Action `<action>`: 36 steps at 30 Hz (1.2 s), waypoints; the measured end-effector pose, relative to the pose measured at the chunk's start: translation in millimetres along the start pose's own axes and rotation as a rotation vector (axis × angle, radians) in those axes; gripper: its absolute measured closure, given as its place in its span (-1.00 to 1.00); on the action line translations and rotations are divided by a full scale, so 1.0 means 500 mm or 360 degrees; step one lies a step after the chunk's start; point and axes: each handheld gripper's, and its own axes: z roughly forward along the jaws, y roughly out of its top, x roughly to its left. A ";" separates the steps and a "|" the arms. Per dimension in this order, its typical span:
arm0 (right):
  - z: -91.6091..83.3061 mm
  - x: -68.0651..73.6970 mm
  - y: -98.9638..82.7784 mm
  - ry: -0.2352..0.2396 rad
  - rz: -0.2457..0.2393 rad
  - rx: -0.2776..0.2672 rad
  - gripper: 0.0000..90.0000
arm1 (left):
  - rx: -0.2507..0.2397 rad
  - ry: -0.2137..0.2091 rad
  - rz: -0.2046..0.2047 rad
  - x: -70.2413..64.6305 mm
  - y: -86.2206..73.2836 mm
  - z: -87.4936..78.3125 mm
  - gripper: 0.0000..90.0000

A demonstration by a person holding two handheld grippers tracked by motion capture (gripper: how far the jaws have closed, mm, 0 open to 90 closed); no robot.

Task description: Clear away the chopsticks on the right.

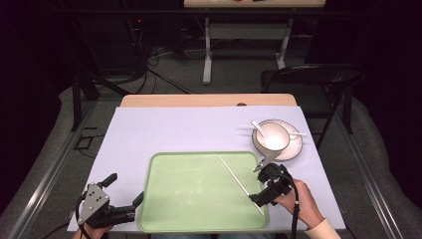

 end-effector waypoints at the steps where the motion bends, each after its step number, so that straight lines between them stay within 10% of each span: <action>1: -0.007 -0.004 -0.001 -0.0006 -0.0016 -0.0015 -0.94 | 0.0002 -0.0003 0.0004 0.000 0.000 0.000 -1.00; 36: -0.142 -0.203 0.068 -0.0265 -0.0116 -0.0126 -1.00 | 0.0027 -0.0013 0.0001 0.000 0.001 -0.002 -1.00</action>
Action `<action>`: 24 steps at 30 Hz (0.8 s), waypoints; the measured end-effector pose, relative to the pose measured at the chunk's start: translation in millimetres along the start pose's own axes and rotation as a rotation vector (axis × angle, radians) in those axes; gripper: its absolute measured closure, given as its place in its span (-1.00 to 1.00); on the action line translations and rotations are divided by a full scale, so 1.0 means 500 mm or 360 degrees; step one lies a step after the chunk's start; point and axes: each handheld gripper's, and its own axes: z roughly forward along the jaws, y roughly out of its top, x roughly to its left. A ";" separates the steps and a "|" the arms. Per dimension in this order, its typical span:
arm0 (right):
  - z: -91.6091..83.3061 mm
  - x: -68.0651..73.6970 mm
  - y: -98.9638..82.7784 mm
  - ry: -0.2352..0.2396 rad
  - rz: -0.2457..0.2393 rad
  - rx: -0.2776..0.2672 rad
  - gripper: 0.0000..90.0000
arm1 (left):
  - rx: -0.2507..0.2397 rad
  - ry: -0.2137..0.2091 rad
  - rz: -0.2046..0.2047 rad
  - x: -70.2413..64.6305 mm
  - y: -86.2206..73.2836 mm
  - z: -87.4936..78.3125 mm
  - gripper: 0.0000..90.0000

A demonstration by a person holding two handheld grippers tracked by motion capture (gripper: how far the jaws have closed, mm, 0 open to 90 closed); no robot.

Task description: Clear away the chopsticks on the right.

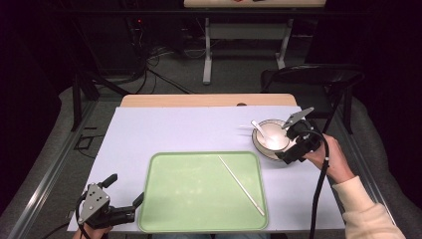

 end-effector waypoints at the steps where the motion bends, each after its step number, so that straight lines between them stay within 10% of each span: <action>1: 0.007 -0.020 0.005 0.0001 0.0015 0.0008 -1.00 | -0.0001 0.0001 0.0000 0.000 0.000 0.000 -1.00; 24: 0.110 -0.216 0.037 -0.0024 0.0156 0.0166 -1.00 | -0.0005 0.0005 -0.0016 0.001 -0.001 0.000 -1.00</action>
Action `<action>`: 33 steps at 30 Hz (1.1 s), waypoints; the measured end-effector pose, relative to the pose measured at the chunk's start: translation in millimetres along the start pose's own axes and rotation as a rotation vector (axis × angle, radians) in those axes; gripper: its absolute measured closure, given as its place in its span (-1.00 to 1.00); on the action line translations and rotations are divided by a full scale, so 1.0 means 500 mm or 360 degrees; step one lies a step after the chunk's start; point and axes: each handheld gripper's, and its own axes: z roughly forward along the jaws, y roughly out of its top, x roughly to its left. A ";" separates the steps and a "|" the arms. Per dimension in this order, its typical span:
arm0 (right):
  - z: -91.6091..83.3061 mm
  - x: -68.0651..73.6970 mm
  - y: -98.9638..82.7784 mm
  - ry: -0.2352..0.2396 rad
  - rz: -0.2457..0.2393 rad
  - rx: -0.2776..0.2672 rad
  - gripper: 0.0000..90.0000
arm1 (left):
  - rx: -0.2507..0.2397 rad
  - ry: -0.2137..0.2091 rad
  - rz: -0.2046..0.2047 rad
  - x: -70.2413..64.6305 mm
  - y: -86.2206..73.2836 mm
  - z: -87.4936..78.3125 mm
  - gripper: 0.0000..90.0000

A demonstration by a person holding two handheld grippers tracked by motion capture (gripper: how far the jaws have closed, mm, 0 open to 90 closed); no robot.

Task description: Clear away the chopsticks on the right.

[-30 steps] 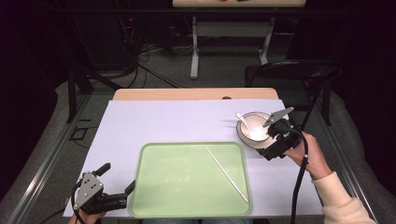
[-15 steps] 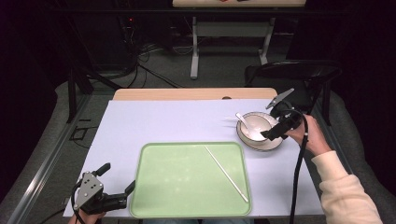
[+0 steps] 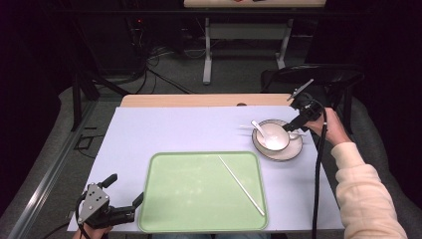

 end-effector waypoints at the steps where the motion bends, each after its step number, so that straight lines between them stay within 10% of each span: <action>1: 0.005 -0.006 0.000 0.0000 0.0012 0.0008 -1.00 | 0.0000 0.0000 0.0000 0.000 0.000 0.000 -1.00; 11: 0.068 -0.051 -0.004 -0.0079 0.0033 0.0166 -0.42 | 0.0001 -0.0001 -0.0001 0.000 0.000 0.000 -1.00; 33: 0.155 -0.046 -0.023 0.0071 -0.0094 0.0410 0.47 | -0.0001 0.0003 0.0001 0.000 -0.001 -0.001 -1.00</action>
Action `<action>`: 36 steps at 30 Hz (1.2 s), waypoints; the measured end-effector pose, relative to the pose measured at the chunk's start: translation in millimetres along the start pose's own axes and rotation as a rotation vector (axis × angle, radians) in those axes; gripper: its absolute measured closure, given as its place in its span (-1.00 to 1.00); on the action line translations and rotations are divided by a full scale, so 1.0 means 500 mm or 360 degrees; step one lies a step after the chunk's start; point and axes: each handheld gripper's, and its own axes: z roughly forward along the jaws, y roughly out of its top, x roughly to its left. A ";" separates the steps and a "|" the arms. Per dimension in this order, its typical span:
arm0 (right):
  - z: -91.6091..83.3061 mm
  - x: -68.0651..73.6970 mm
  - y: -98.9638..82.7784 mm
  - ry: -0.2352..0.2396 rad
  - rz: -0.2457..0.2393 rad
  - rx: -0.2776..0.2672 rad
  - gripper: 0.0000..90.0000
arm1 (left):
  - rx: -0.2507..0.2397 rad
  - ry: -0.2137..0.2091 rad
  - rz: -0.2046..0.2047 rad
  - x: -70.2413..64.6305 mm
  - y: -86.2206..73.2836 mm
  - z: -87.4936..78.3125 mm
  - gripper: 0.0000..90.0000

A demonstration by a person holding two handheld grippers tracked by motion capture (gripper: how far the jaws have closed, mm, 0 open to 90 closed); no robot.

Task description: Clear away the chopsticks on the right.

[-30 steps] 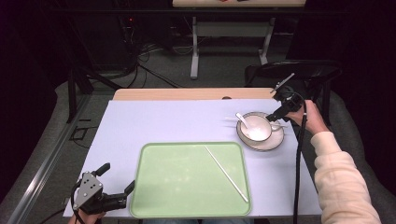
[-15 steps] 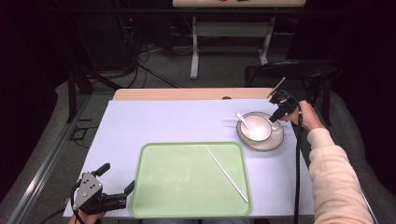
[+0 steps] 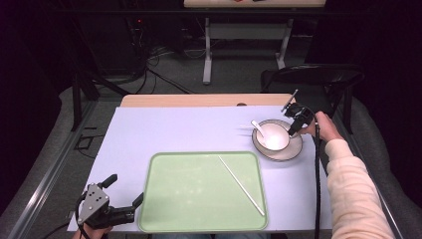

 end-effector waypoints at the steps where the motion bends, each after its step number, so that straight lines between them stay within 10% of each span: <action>1: 0.002 0.001 -0.001 0.0004 -0.0001 -0.0002 0.52 | 0.0000 0.0000 0.0000 0.000 0.000 0.000 -1.00; 16: 0.003 0.029 -0.012 0.0042 -0.0100 -0.0019 0.85 | 0.0006 -0.0005 0.0008 0.000 0.000 0.000 -1.00; 36: -0.157 0.091 -0.038 -0.0189 0.0192 -0.0200 0.86 | 0.0011 -0.0007 0.0014 -0.001 0.001 0.001 -0.99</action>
